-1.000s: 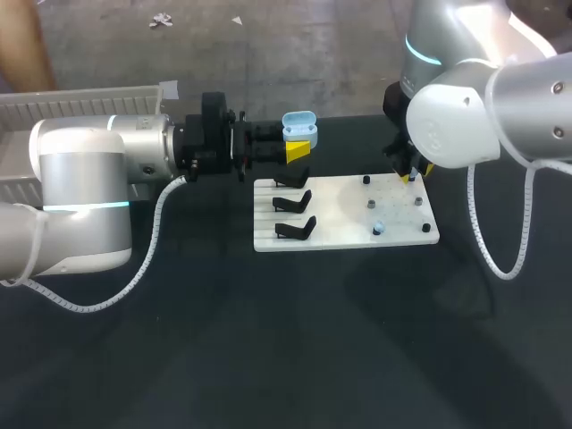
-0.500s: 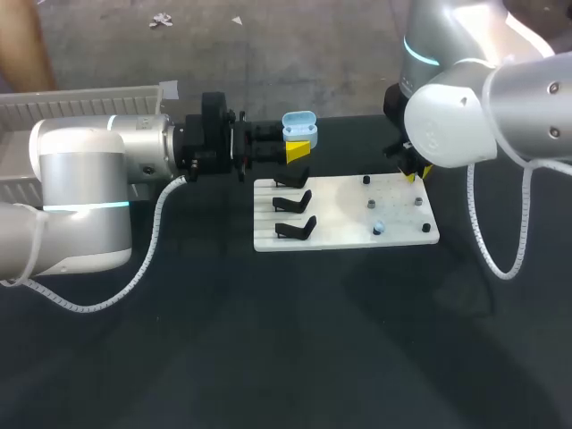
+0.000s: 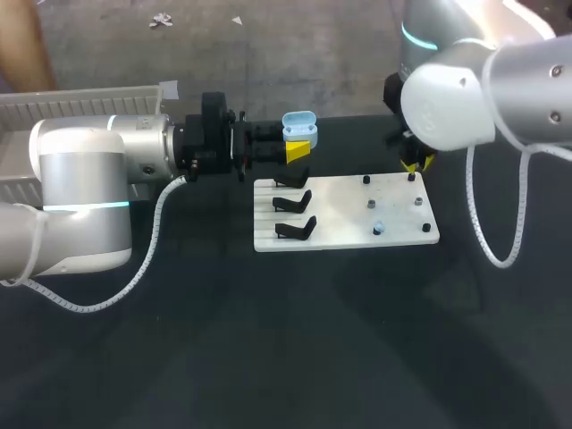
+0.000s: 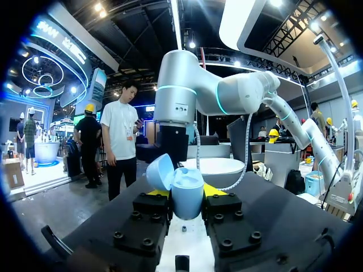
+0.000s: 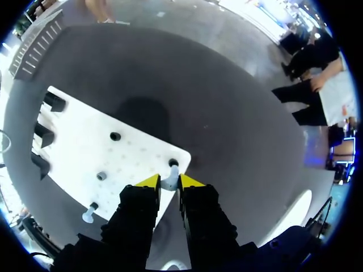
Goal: Pick up each earbud case from the left stands, insert the matching earbuds, close the lid, and place the case in the box.
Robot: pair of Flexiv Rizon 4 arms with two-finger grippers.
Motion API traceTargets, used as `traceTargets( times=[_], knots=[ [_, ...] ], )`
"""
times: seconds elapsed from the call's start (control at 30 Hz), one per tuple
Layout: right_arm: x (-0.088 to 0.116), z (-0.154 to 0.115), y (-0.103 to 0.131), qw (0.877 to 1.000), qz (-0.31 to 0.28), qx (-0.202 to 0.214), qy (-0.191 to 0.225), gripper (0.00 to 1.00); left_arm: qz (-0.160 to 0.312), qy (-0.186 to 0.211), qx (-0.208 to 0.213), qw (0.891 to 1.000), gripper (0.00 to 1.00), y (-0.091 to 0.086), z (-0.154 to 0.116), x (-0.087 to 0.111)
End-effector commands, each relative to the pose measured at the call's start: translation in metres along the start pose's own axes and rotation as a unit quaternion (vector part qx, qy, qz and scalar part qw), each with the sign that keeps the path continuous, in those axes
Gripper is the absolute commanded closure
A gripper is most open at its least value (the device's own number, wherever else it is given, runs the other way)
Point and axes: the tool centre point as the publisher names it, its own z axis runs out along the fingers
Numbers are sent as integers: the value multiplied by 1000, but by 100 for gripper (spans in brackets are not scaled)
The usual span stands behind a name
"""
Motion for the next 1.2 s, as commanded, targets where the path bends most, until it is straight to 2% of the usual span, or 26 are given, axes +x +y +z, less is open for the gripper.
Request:
traceTargets(
  times=[0.03,0.27,0.47,0.53,1.03,1.07,1.1,1.13,1.17,1.2],
  knots=[
    [4,-34,4,1000,0,-1,-3,100,1,-1,0,1000,100,1,0,1],
    [8,-84,19,1000,0,-17,11,100,1,-1,0,1000,100,1,0,1],
    [15,-124,34,1000,6,-24,2,100,1,-1,0,1000,100,1,0,1],
    [18,-134,37,1000,5,-18,16,100,1,-1,0,1000,100,1,0,1],
    [18,-134,37,1000,5,-18,16,100,1,-1,0,1000,100,1,0,1],
    [18,-134,38,999,47,-1,15,100,1,-1,0,1000,100,1,0,1],
    [18,-135,41,996,86,-12,4,100,1,-1,0,1000,100,1,0,1],
    [19,-136,42,988,156,4,17,100,1,-1,0,1000,100,1,0,1],
    [20,-136,46,983,180,27,19,100,1,-1,0,1000,100,1,0,1],
    [22,-139,48,973,230,10,12,100,1,-1,0,1000,100,1,0,1]
  ],
)
